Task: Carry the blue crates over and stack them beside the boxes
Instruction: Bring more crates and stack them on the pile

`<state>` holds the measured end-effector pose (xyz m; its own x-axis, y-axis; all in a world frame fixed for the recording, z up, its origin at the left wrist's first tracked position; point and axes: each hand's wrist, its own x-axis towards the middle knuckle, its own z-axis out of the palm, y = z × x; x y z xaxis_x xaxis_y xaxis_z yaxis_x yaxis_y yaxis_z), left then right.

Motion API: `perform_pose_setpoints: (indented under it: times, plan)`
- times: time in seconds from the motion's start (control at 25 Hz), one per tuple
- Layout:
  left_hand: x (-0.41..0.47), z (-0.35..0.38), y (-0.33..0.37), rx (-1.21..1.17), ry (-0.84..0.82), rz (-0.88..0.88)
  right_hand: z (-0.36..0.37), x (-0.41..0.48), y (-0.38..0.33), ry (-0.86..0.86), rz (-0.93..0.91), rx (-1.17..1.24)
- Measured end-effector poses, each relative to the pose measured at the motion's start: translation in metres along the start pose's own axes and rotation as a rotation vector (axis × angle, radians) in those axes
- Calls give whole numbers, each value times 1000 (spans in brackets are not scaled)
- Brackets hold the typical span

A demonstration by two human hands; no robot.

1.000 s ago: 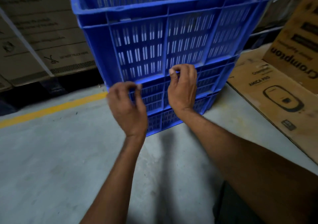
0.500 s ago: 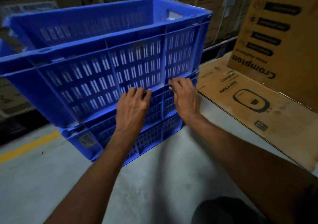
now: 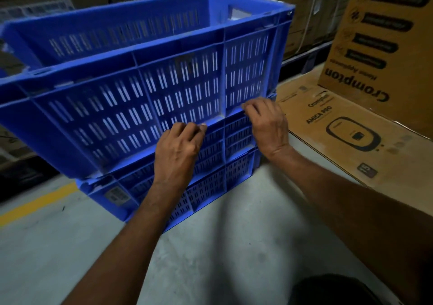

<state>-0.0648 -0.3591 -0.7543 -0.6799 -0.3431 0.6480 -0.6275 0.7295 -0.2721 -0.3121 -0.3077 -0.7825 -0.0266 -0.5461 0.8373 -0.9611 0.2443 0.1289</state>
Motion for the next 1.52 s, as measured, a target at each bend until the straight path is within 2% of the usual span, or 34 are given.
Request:
perform_pose_setpoints:
  times: [0.12,0.28,0.32,0.44,0.6,0.84,0.92,1.0,1.12,1.4,1.52]
  plan:
    - [-1,7,0,-5,36,-3,4,3,6,21,57,-31]
    - [-2,12,0,-12,34,-35,-7,7,5,-17,41,81]
    - [-1,10,1,-9,23,-35,-12,6,7,-58,132,190]
    - [10,2,9,-8,6,-107,-25,4,14,-87,611,485]
    - [41,11,37,-22,4,-77,-22,16,23,-141,759,534]
    - [39,24,30,42,-15,7,-16,37,-2,13,1199,656]
    - [39,25,31,49,8,22,-17,41,-3,46,1292,695]
    - [40,27,33,60,42,24,-22,44,-1,30,1227,717]
    - [40,29,32,61,71,1,-30,43,1,-88,1031,565]
    - [44,24,26,32,48,-16,-34,39,-2,-191,990,474]
    - [45,23,32,32,54,-51,-33,39,-5,-122,993,516]
